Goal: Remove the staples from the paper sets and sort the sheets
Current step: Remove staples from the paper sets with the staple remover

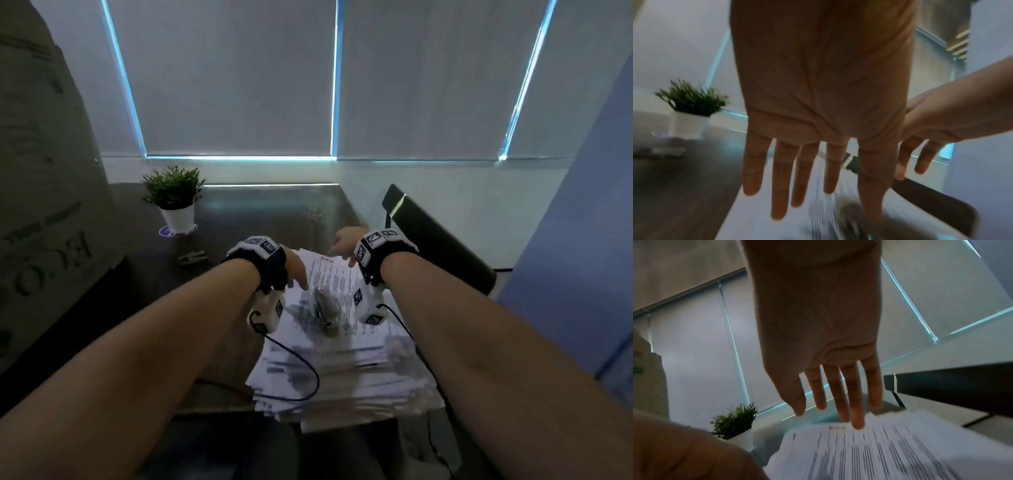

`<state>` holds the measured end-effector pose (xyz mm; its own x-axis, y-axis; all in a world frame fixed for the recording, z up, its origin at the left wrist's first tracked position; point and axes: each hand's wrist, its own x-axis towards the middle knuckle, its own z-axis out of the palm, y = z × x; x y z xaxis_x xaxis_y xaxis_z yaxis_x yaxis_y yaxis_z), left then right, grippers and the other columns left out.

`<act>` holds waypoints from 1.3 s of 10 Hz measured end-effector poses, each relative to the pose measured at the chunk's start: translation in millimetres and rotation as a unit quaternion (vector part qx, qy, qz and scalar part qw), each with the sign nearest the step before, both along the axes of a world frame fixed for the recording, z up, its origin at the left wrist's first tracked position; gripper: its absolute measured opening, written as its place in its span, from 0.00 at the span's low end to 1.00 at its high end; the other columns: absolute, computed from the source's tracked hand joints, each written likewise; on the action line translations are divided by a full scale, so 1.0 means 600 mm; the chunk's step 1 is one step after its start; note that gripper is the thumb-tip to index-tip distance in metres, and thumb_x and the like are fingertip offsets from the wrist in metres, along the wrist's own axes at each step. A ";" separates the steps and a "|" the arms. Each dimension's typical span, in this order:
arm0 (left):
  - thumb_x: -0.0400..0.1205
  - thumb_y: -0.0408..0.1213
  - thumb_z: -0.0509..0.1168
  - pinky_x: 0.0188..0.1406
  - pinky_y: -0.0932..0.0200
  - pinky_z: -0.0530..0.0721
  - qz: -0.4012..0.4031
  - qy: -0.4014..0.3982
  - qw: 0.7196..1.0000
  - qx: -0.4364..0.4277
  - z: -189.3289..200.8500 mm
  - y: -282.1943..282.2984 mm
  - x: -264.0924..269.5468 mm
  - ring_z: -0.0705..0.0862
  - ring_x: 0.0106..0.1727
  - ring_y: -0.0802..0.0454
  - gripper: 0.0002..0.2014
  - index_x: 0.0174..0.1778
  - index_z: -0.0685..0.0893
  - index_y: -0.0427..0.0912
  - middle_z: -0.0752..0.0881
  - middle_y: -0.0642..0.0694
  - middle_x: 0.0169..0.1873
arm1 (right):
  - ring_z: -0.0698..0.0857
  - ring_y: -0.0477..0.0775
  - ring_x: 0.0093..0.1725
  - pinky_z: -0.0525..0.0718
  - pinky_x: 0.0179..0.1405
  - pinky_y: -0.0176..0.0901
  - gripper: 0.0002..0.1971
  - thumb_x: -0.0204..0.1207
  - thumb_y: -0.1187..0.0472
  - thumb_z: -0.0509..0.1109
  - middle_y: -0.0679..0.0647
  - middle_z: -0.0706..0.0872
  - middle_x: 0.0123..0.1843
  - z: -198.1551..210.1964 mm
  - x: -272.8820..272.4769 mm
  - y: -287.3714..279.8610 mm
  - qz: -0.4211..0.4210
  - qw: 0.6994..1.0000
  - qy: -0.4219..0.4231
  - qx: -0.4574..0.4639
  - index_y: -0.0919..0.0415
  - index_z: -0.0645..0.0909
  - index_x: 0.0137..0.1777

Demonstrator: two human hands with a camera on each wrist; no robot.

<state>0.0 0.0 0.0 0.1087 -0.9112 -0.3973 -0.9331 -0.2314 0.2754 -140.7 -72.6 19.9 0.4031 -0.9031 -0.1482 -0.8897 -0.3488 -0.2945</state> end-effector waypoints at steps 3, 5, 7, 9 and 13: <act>0.72 0.58 0.73 0.64 0.48 0.81 -0.014 0.008 1.000 -0.005 -0.109 0.049 0.023 0.79 0.64 0.43 0.39 0.76 0.68 0.45 0.76 0.42 0.69 | 0.85 0.61 0.45 0.87 0.57 0.56 0.15 0.77 0.47 0.69 0.60 0.85 0.45 -0.138 0.000 0.079 -0.055 0.984 -0.106 0.135 0.59 0.79 0.42; 0.82 0.47 0.67 0.31 0.56 0.75 0.061 0.304 0.947 0.085 -0.130 0.095 0.081 0.75 0.34 0.50 0.20 0.61 0.78 0.34 0.75 0.43 0.40 | 0.80 0.53 0.23 0.82 0.24 0.38 0.15 0.81 0.50 0.68 0.56 0.81 0.29 -0.109 -0.037 0.073 -0.138 0.884 -0.301 0.329 0.59 0.76 0.37; 0.83 0.40 0.65 0.46 0.57 0.86 -0.044 -0.038 0.957 0.284 -0.112 0.142 0.132 0.86 0.46 0.48 0.16 0.64 0.80 0.36 0.84 0.38 0.55 | 0.86 0.60 0.34 0.88 0.41 0.49 0.14 0.81 0.48 0.65 0.62 0.84 0.37 -0.095 -0.018 0.022 -0.183 0.824 -0.434 0.314 0.61 0.75 0.50; 0.83 0.39 0.65 0.47 0.68 0.85 -0.123 -0.112 0.918 0.359 -0.095 0.120 0.097 0.86 0.51 0.52 0.18 0.67 0.81 0.34 0.84 0.40 0.63 | 0.80 0.59 0.31 0.83 0.22 0.41 0.11 0.81 0.57 0.60 0.58 0.78 0.33 -0.124 0.049 0.018 -0.216 0.761 -0.507 0.342 0.61 0.74 0.39; 0.83 0.34 0.61 0.52 0.56 0.79 -0.033 0.009 0.987 -0.156 -0.045 -0.103 0.056 0.84 0.59 0.39 0.14 0.61 0.82 0.31 0.86 0.37 0.57 | 0.86 0.57 0.28 0.87 0.32 0.48 0.19 0.81 0.44 0.66 0.61 0.85 0.37 -0.175 0.047 -0.036 -0.252 0.664 -0.643 0.287 0.62 0.77 0.51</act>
<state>33.6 -61.6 -26.8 0.0407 -0.9944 -0.0973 -0.9374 -0.0717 0.3409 -112.6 -94.4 -85.0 0.1984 -0.9145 -0.3526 0.2648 0.3964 -0.8791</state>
